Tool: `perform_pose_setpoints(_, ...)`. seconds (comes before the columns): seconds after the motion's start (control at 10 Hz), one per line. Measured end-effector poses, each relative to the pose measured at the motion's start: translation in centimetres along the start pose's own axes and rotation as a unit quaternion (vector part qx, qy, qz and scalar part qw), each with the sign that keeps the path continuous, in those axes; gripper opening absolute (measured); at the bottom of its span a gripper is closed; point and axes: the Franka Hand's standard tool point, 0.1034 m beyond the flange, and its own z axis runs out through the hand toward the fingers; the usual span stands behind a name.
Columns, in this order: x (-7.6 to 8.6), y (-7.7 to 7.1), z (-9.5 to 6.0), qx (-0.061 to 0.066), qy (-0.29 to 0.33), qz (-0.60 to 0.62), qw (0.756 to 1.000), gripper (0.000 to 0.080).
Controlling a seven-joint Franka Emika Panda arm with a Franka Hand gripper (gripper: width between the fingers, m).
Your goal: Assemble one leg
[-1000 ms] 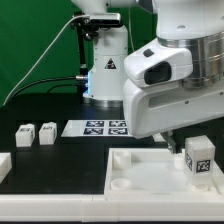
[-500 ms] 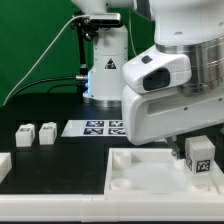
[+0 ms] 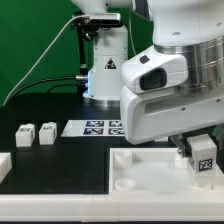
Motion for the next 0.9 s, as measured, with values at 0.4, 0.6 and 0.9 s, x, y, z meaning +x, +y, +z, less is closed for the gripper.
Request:
perform_pose_setpoints(0.4, -0.45, -0.08, 0.33, -0.005, 0.031, 0.264, 0.964, 0.0295)
perform_pose_setpoints(0.6, -0.42, -0.09, 0.34, -0.003, 0.033, 0.386, 0.922, 0.0295)
perform_pose_setpoints(0.9, -0.49, -0.34, 0.51, 0.005, 0.030, 0.571, 0.820, 0.0295)
